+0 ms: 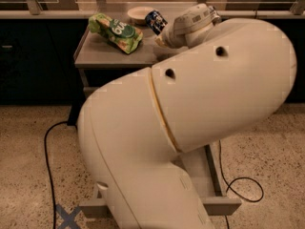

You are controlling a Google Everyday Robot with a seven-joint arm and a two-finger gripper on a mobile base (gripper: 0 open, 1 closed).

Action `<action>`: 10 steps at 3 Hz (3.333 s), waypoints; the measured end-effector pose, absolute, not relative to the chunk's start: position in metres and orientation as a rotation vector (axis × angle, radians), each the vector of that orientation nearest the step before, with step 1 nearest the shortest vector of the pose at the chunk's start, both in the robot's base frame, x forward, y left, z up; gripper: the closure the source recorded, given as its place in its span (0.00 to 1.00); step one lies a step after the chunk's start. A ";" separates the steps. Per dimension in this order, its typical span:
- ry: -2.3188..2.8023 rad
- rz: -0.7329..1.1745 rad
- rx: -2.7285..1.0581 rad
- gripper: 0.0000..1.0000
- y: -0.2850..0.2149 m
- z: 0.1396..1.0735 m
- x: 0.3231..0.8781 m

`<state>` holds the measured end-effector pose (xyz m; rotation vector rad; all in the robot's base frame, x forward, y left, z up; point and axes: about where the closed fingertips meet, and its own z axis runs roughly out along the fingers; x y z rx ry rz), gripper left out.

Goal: Pick pepsi can from middle drawer and place on counter

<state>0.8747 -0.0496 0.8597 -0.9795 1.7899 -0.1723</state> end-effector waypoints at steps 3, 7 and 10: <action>1.827 -0.303 -1.063 1.00 -0.079 0.846 0.868; 1.660 0.064 -0.925 1.00 -0.157 0.904 0.847; 1.576 0.152 -0.779 1.00 -0.260 0.932 0.825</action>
Offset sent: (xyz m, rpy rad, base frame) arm -0.0054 -0.0201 -0.0167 -0.0929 0.0351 -0.0373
